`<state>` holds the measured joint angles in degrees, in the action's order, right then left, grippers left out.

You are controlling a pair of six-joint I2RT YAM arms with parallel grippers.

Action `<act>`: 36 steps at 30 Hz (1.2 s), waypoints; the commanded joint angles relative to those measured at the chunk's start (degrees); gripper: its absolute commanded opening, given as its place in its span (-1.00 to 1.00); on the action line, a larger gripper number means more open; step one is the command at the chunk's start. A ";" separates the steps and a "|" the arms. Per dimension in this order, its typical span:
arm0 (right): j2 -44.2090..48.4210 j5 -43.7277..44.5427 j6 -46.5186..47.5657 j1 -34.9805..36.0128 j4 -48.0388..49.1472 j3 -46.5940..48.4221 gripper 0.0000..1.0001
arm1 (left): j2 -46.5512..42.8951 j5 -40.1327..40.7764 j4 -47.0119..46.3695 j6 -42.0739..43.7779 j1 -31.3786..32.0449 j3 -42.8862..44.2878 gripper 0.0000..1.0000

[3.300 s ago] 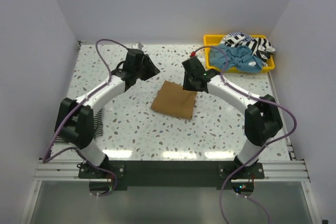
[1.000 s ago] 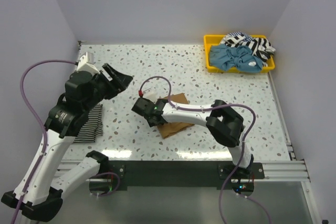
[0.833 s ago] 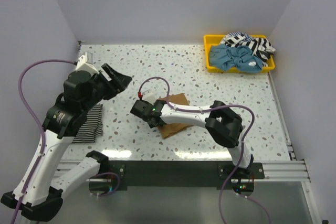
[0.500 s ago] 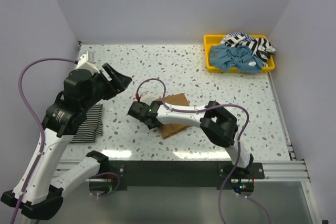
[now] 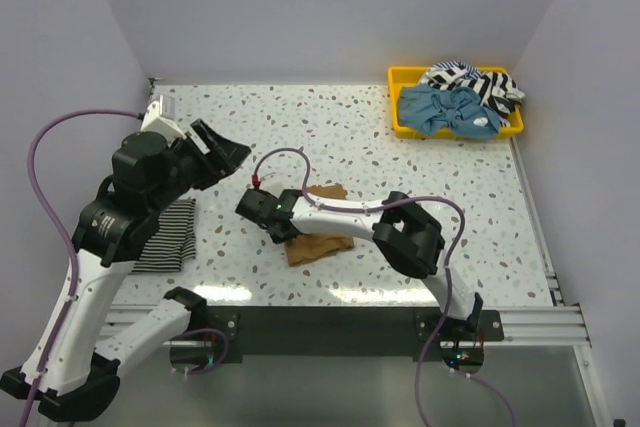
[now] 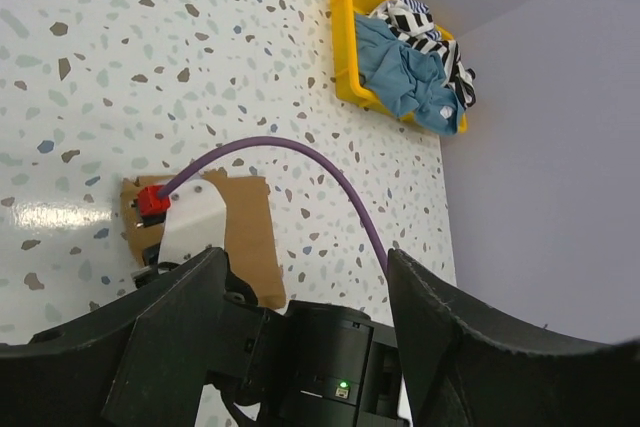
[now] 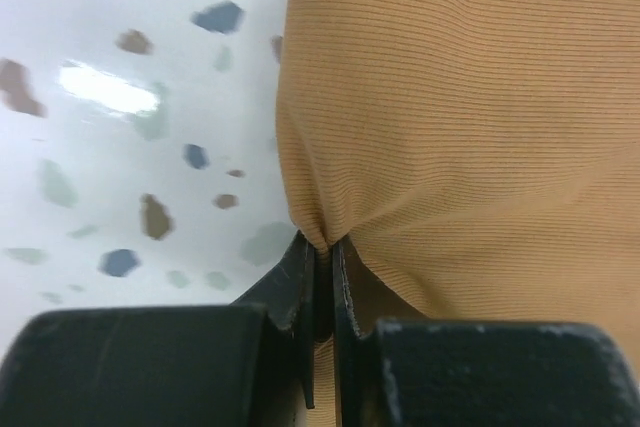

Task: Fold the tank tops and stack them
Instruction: Neatly place the folded tank top to the corner

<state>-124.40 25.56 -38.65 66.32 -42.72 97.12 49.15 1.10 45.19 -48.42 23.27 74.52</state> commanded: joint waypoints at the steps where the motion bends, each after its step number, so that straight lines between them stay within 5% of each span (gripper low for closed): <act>1: -0.32 -4.20 -4.67 -0.05 7.10 4.47 -1.00 | -1.24 -2.16 1.13 0.44 -0.33 2.12 0.40; 15: -9.19 -10.62 -20.14 0.73 26.27 17.04 -1.00 | -4.85 -4.97 -0.45 -0.88 -0.33 -4.38 0.37; 36: -17.37 -10.62 -25.24 5.22 39.73 29.62 -1.00 | -3.88 -7.78 -2.39 -1.50 -0.33 0.18 0.37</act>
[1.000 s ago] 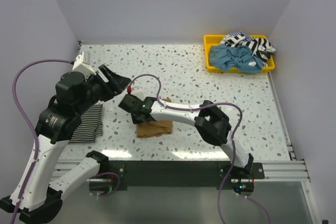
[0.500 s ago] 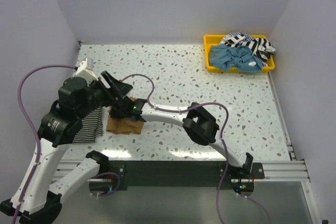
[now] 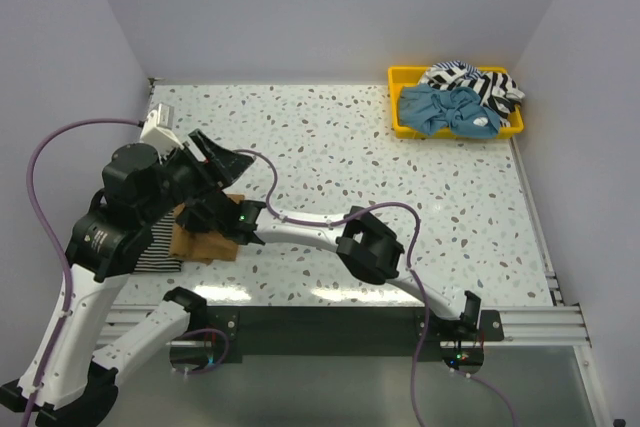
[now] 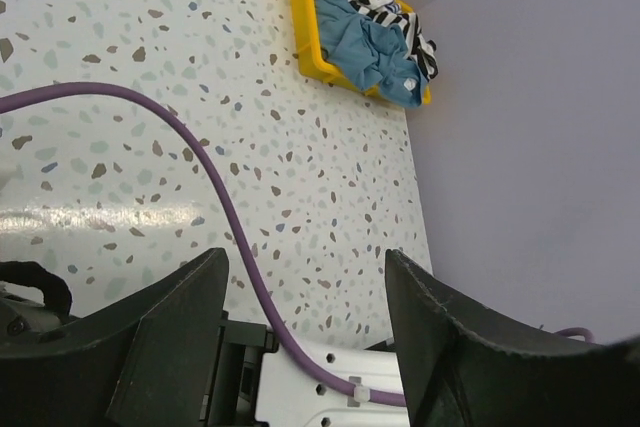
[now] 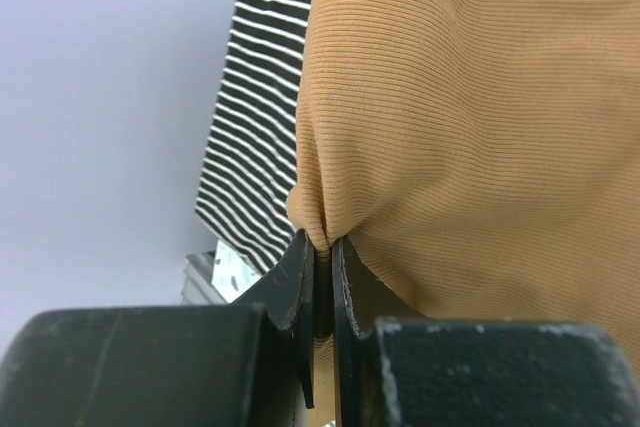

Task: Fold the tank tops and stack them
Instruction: Neatly place the folded tank top to the corner

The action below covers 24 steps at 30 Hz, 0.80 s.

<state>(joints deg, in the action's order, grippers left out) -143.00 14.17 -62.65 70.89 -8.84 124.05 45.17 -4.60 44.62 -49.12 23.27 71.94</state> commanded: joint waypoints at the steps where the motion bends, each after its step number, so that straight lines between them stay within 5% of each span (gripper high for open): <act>1: 1.32 0.59 -1.33 0.74 6.29 2.69 -1.00 | 0.18 -2.08 -1.91 -0.80 -0.33 2.85 0.37; 24: -1.84 0.86 -1.33 2.76 6.11 11.91 -1.00 | -0.17 -7.96 -4.54 -1.33 -0.33 -0.31 0.37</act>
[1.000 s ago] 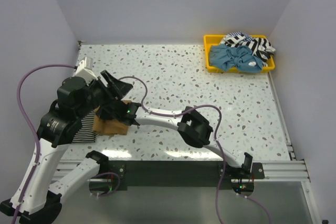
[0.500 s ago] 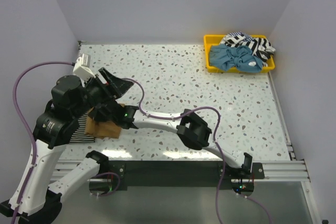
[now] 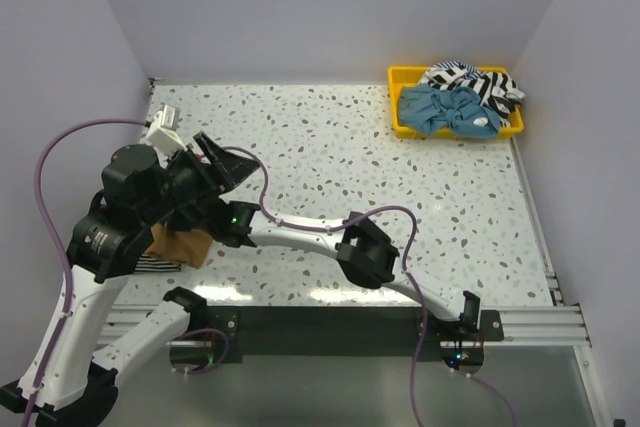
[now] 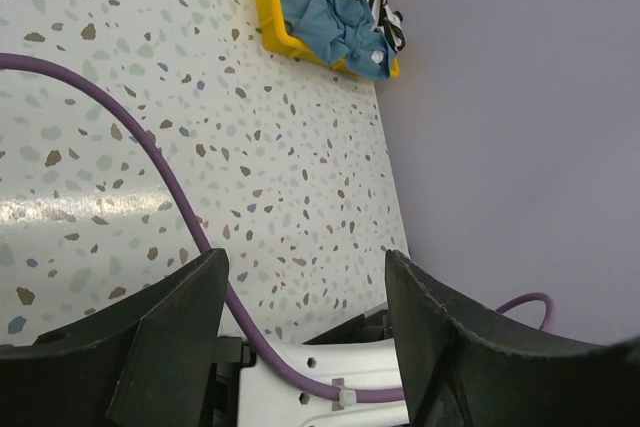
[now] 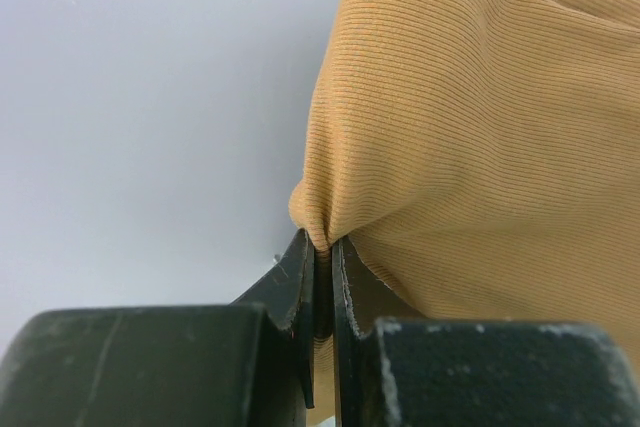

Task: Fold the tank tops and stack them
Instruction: Neatly place the folded tank top to the corner

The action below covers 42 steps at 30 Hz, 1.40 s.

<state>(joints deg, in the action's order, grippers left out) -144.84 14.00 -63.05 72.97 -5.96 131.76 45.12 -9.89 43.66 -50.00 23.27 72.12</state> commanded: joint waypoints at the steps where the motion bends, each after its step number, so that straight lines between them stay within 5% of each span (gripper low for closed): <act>1: -0.10 1.03 -1.03 0.77 3.23 4.38 -1.00 | -0.04 -2.94 -3.76 -0.45 -0.33 -0.75 0.37; 29: -9.59 -1.87 -0.06 1.47 4.37 15.45 -1.00 | 2.16 -6.46 -8.59 1.39 -0.33 -5.23 0.36; 36: -12.40 -3.71 1.87 1.47 11.12 16.68 -0.99 | 2.60 -6.02 -8.59 2.45 -0.33 -4.97 0.36; 42: -15.65 -8.37 3.63 1.47 18.95 18.17 -0.74 | 3.57 -5.58 -8.76 3.24 -0.33 -4.53 0.37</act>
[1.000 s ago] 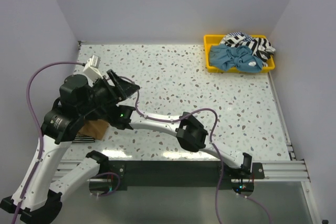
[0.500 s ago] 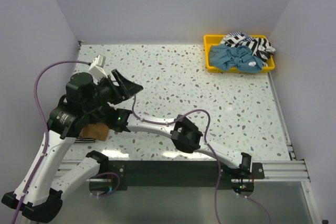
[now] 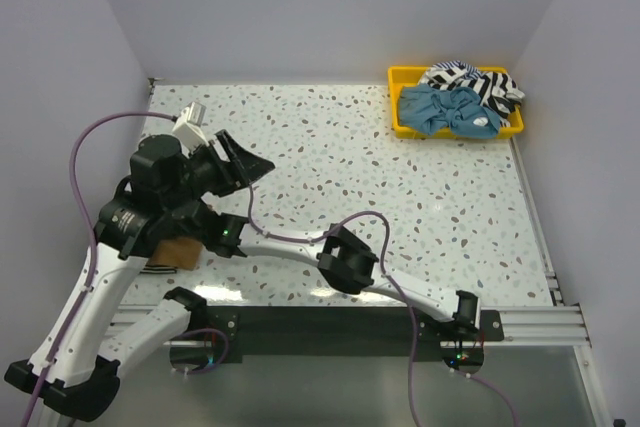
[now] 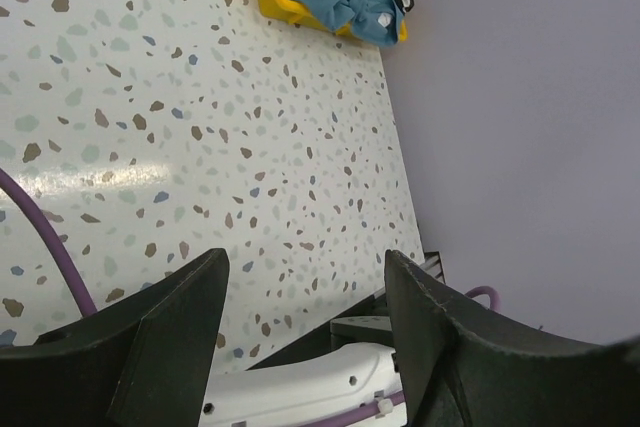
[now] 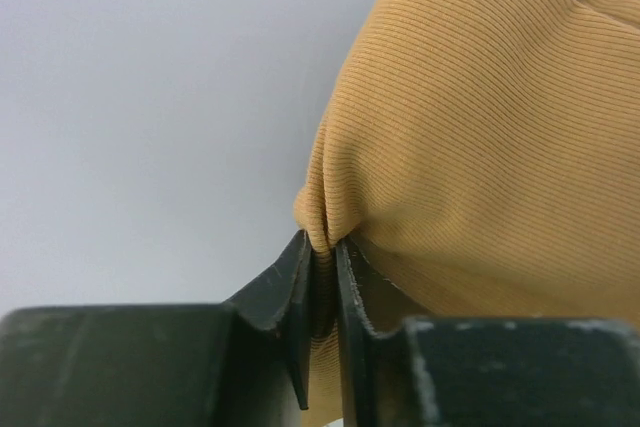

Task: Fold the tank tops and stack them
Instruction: Neatly place the folded tank top to the corner

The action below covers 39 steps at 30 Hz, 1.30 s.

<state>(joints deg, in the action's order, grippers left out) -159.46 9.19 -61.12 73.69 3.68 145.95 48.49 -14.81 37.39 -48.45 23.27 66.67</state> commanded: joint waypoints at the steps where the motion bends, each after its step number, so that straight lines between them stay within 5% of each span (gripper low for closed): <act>1: -1.47 -4.17 2.23 0.84 9.93 4.43 -0.69 | 0.29 -0.66 -2.49 1.78 -0.33 1.00 0.37; 10: 0.37 -6.29 5.66 0.93 12.49 3.03 0.44 | 0.82 0.13 -3.11 1.86 -0.33 1.35 0.39; 25: 22.60 1.53 14.79 -0.56 12.66 -23.67 0.45 | 3.71 1.28 -1.96 4.06 -0.33 10.58 0.43; 39: 56.87 8.38 14.63 -9.43 14.69 -70.07 0.46 | 5.30 3.47 -4.60 8.63 -0.33 9.18 0.49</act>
<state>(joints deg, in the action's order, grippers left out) -109.82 14.22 -46.83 66.85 17.39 82.98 53.10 -12.34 36.45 -42.61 23.27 76.64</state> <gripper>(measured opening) 0.728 0.744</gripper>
